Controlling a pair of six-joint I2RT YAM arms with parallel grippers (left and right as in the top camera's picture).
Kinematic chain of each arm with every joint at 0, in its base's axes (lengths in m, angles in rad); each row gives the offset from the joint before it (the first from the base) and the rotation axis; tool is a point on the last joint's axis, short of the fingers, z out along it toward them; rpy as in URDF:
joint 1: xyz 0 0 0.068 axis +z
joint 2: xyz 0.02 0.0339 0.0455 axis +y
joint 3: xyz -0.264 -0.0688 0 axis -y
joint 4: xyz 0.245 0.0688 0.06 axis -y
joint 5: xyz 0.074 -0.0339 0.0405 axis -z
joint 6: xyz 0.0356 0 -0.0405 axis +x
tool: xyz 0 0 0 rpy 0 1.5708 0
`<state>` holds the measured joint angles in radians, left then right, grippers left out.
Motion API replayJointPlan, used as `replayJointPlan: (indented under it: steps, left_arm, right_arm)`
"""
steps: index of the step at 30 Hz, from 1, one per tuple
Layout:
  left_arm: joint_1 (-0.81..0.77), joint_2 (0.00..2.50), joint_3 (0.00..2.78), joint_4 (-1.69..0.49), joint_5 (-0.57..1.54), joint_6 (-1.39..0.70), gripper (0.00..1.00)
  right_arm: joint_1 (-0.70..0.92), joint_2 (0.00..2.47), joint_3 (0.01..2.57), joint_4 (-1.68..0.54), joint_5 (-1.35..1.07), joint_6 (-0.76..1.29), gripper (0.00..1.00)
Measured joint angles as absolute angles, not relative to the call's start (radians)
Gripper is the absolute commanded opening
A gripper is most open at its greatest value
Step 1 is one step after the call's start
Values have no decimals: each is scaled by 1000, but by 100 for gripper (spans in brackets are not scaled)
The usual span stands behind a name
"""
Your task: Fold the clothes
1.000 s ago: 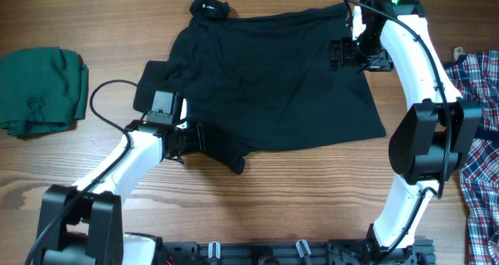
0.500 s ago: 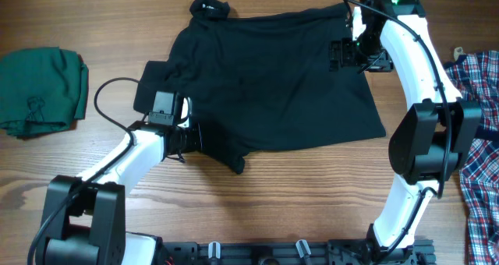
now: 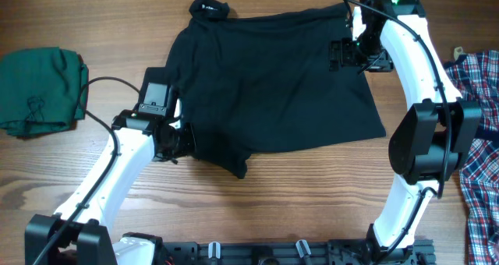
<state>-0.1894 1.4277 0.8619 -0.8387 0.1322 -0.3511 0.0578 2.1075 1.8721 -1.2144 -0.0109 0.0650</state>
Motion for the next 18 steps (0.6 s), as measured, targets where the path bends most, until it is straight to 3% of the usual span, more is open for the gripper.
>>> replayJointPlan:
  steps: [3,6,9,18]
  left_arm:
    - [-189,1428,862,-847,105,-374,9]
    - [-189,1428,862,-858,97,-381,38]
    - [-189,1428,862,-864,92,-345,52]
    - [-189,1514,775,-700,155,-304,54]
  right_arm:
    - [58,2107,1872,-1214,-11,65,100]
    - [58,2107,1872,-1215,-11,65,100]
    - [58,2107,1872,-1214,-11,65,100]
    - [58,2107,1872,-1214,-11,65,100]
